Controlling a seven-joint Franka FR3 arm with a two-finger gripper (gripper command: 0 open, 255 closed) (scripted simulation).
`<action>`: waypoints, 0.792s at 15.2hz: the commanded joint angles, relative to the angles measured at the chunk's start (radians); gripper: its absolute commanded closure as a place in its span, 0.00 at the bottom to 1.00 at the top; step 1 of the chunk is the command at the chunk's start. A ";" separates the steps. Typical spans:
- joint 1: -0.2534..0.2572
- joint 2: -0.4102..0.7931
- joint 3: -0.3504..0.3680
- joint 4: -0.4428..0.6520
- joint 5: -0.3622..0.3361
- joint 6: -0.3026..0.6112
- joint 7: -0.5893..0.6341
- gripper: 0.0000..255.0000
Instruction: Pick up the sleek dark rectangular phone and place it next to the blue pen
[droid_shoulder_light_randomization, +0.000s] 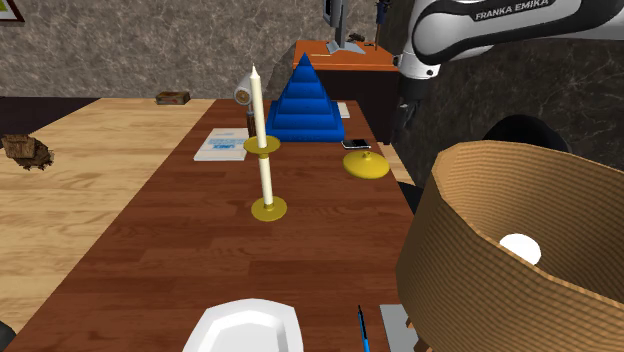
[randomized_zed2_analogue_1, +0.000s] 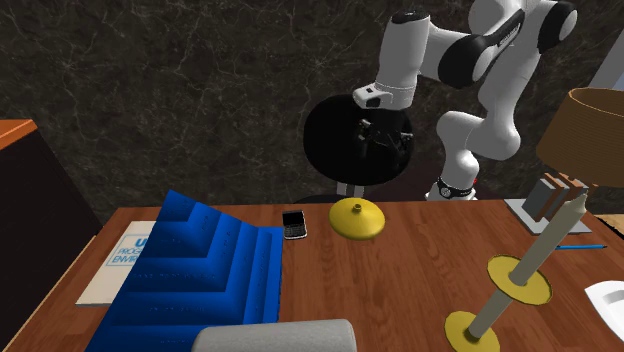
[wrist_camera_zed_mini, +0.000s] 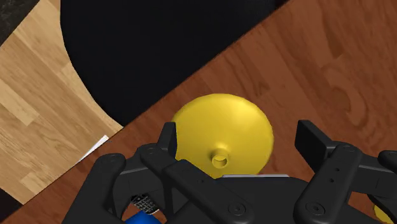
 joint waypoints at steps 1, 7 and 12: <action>0.007 0.085 -0.028 0.038 -0.001 0.047 -0.072 0.00; 0.024 0.326 -0.081 0.196 0.032 0.125 -0.271 0.00; 0.022 0.531 -0.096 0.366 0.081 0.153 -0.430 0.00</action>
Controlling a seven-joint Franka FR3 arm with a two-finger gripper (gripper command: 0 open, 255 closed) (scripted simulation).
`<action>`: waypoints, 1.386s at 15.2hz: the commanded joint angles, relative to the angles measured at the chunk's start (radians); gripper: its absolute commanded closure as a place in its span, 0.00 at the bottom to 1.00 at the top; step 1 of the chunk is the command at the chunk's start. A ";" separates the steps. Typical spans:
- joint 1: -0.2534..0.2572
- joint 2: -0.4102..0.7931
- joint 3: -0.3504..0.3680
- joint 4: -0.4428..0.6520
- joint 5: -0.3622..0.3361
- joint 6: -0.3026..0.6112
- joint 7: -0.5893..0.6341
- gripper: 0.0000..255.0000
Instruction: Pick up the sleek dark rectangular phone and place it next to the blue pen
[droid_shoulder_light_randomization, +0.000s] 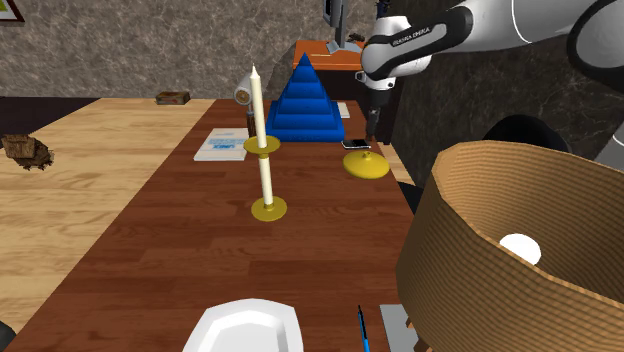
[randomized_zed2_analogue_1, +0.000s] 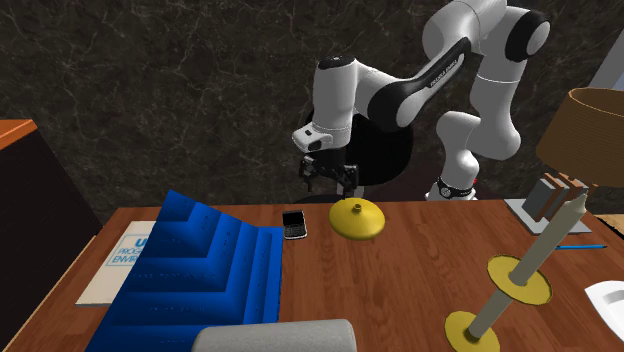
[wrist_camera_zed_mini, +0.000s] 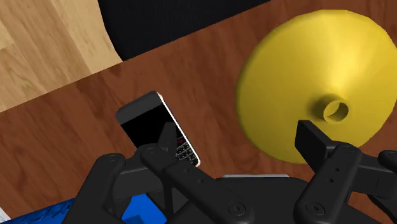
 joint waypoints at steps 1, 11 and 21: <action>-0.004 0.080 0.000 0.074 0.020 0.002 -0.063 0.00; -0.037 0.383 0.032 0.360 0.078 0.009 -0.244 0.00; -0.039 0.405 0.035 0.330 0.084 0.060 -0.247 0.00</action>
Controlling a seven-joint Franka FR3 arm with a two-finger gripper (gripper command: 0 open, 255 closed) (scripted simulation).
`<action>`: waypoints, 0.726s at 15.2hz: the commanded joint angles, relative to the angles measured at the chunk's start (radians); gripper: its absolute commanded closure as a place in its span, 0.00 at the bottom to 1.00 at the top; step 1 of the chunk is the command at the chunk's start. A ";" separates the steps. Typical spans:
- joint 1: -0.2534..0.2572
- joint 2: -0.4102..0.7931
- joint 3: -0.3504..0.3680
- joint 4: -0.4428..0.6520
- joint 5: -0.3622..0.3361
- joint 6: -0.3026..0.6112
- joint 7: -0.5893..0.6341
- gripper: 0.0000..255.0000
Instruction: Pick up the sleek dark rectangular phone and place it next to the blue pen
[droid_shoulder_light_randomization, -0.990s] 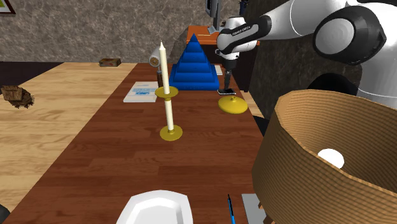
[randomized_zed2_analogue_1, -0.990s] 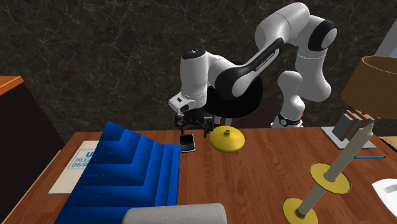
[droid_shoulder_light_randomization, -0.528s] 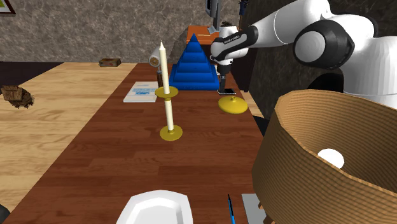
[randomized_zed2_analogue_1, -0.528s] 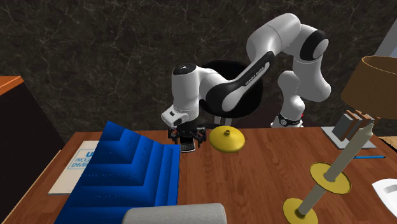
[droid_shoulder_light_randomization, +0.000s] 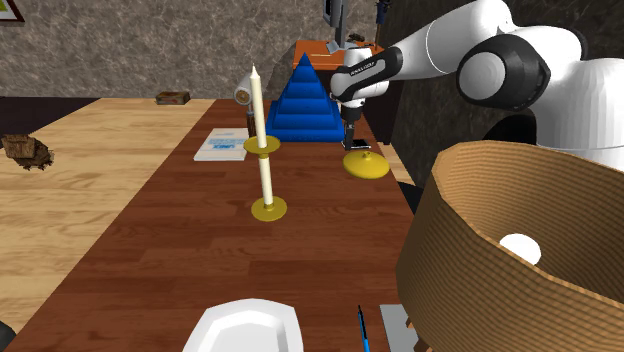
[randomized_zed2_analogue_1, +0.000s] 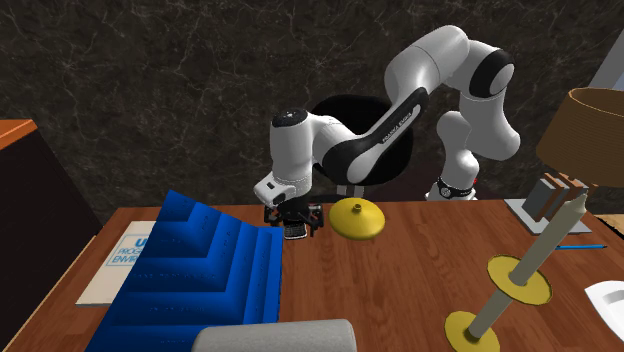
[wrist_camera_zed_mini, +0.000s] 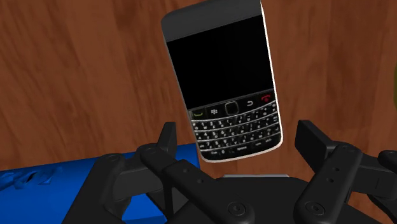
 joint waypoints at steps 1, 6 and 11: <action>0.000 0.000 0.000 0.000 0.000 0.000 0.000 0.00; 0.001 0.000 0.000 0.001 0.000 0.000 0.001 1.00; 0.001 0.000 0.000 0.003 0.000 -0.003 0.002 1.00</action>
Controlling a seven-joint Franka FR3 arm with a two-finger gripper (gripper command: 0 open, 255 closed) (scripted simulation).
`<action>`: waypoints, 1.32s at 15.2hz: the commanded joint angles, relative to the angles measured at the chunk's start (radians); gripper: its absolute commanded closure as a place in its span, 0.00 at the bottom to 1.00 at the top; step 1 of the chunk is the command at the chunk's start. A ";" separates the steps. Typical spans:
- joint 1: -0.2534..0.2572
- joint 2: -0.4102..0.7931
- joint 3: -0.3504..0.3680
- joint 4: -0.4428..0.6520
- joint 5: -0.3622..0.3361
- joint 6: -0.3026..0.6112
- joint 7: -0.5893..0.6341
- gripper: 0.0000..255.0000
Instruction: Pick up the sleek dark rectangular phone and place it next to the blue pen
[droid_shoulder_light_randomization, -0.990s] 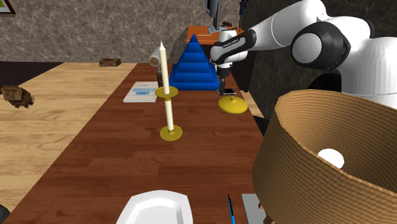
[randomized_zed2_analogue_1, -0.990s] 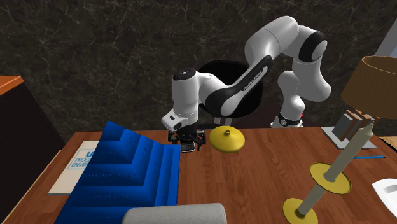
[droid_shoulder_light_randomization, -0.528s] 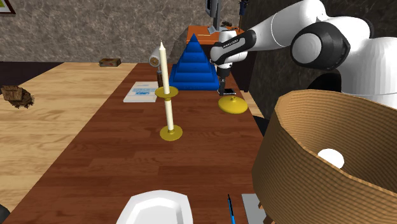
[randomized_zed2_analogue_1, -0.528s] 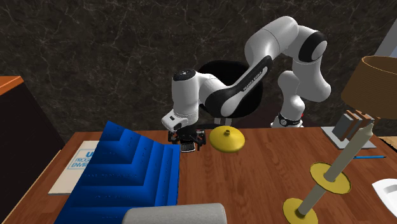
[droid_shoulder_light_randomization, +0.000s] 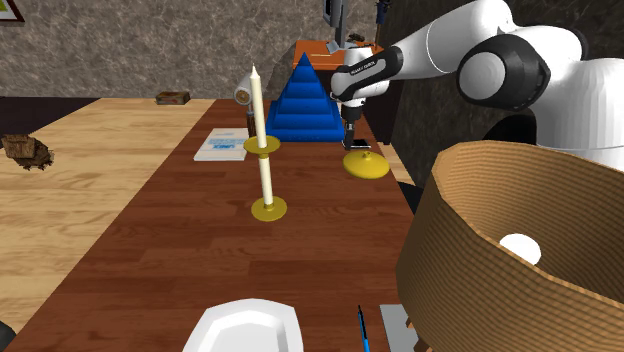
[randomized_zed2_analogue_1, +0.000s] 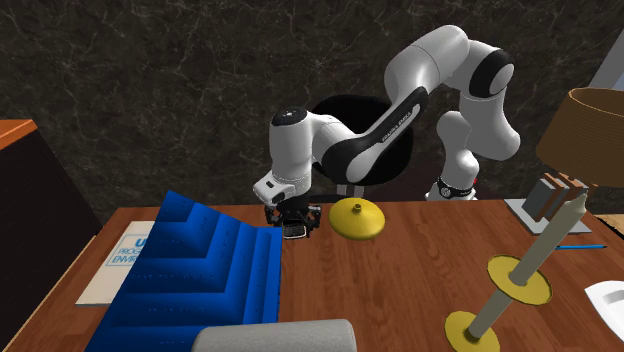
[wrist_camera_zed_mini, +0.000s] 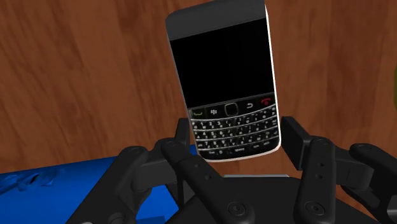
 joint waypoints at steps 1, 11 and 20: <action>0.002 0.002 0.003 0.001 0.001 0.001 0.000 1.00; 0.003 -0.040 -0.003 0.060 -0.008 -0.099 0.003 1.00; 0.031 -0.130 0.000 0.023 -0.028 -0.151 0.038 1.00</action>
